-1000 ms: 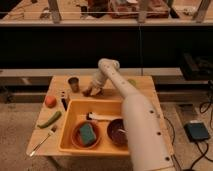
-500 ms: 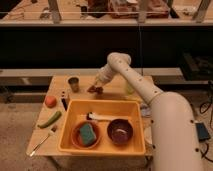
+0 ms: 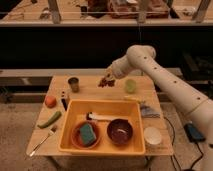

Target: Place grapes in purple bowl

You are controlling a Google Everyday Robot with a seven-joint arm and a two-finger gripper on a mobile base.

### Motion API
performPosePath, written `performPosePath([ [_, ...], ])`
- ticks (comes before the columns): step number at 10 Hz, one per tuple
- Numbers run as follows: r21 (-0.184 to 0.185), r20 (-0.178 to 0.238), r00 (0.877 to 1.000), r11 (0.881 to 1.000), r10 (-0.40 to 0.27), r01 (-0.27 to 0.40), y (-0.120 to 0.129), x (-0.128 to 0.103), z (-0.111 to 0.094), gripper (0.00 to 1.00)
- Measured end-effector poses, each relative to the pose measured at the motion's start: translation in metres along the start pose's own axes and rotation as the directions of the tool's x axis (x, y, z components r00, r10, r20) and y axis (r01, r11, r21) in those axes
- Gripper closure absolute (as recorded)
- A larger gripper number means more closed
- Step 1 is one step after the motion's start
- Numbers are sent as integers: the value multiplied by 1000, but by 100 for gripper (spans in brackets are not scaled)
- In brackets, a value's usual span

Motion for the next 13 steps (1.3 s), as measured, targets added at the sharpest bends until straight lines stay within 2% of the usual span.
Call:
performPosePath([
  [1,43,14,999,998,-41,41,17,-11,-39,100],
  [2,57,28,997,996,-73,71,27,-21,-57,100],
  [4,63,61,987,987,-151,148,53,-43,-83,100],
  [5,53,96,972,977,-212,208,73,-61,-89,100],
  [7,29,118,957,964,-266,264,96,-77,-84,100],
  [10,-8,55,947,949,-315,316,139,-83,-60,100],
  [12,-37,34,953,953,-301,302,166,-75,-45,100],
  [13,-46,33,961,961,-273,274,177,-70,-39,99],
])
